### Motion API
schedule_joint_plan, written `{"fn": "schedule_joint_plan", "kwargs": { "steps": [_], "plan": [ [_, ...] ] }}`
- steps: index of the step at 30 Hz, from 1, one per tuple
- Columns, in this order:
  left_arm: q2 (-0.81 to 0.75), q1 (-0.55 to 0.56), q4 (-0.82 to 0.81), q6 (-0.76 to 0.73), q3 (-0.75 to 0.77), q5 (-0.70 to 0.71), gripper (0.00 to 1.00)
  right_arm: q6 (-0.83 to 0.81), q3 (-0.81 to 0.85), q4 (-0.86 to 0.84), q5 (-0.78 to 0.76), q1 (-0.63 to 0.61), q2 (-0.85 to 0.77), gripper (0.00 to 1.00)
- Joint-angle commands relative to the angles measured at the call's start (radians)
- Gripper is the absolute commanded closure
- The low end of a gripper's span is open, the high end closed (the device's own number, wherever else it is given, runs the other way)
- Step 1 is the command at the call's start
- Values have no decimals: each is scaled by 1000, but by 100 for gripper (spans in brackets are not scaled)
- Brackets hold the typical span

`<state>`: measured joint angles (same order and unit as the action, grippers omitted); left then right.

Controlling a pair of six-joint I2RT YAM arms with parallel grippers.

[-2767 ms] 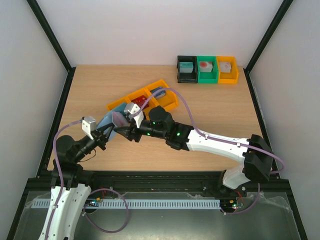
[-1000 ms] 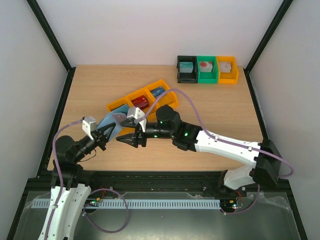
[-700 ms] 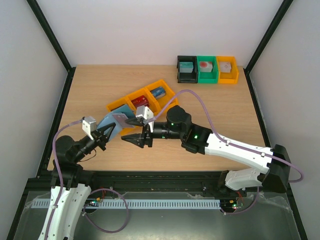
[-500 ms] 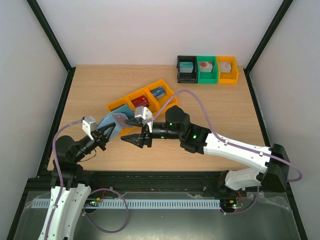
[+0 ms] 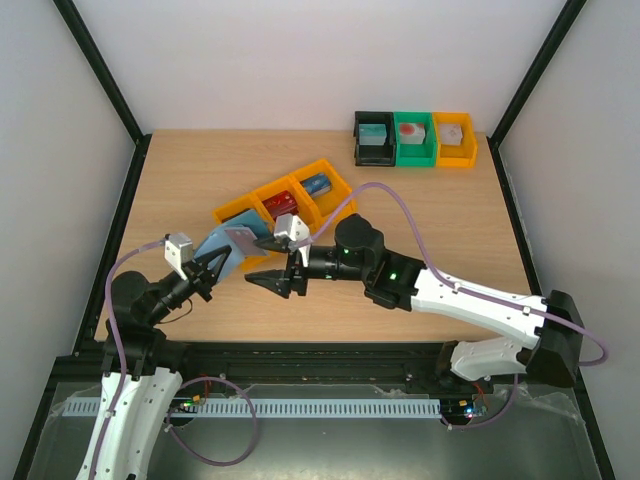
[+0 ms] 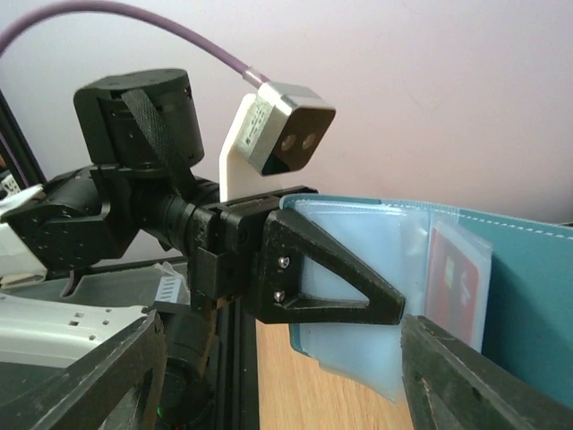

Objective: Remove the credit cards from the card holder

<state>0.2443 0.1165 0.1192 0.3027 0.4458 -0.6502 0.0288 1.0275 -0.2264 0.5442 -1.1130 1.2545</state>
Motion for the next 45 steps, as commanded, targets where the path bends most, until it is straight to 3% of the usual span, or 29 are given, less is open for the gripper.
{"fn": "schedule_joint_plan", "kwargs": {
  "steps": [1, 11, 45],
  "plan": [
    [-10, -5, -26, -2, 5, -6, 98, 19, 19, -43, 23, 0, 42, 31],
    [2, -7, -24, -13, 11, -6, 98, -40, -7, -13, -44, 0, -7, 26],
    [-25, -21, -35, 6, -2, -9, 98, -33, 50, -13, -78, 1, 59, 26]
  ]
}}
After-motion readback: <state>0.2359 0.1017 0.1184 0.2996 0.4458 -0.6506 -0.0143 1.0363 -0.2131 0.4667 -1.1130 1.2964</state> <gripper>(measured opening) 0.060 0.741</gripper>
